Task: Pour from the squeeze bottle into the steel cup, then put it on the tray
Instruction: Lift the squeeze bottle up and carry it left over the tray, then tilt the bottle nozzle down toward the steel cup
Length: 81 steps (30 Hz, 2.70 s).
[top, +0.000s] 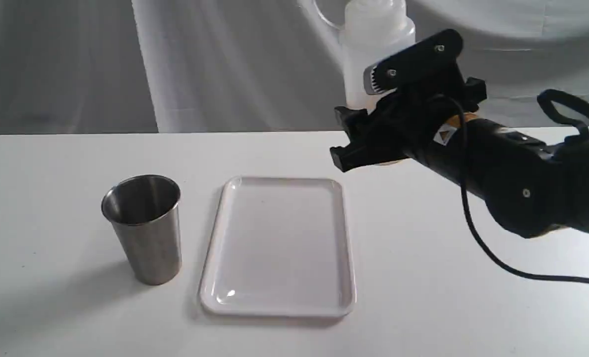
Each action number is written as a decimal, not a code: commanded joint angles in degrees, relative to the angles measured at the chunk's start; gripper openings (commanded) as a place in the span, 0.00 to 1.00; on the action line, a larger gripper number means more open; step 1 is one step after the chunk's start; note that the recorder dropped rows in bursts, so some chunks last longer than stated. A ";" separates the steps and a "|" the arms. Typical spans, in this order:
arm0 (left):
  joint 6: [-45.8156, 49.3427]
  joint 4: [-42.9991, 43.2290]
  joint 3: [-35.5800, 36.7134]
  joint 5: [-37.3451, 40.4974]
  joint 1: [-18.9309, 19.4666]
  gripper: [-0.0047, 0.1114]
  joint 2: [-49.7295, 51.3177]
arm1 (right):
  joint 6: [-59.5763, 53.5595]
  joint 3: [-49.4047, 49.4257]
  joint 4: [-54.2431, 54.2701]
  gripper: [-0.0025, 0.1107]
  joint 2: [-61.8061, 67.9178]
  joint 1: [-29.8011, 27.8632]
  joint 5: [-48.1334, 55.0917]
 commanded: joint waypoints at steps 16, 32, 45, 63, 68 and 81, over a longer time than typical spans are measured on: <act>-0.17 0.13 0.25 -0.45 -0.34 0.11 -0.28 | -3.38 -5.34 1.93 0.02 -1.82 2.06 2.06; -0.17 0.13 0.25 -0.45 -0.34 0.11 -0.28 | -0.37 -15.32 -5.60 0.02 -2.75 2.06 19.05; -0.17 0.13 0.25 -0.45 -0.34 0.11 -0.28 | -58.49 -15.33 36.76 0.02 -1.18 5.64 20.68; -0.17 0.13 0.25 -0.45 -0.34 0.11 -0.28 | -73.65 -22.88 54.75 0.02 4.48 9.23 12.85; -0.17 0.13 0.25 -0.45 -0.34 0.11 -0.28 | -74.03 -24.42 53.75 0.02 6.00 9.38 12.85; -0.17 0.13 0.25 -0.45 -0.34 0.11 -0.28 | -29.28 -24.42 16.81 0.02 7.06 9.63 13.10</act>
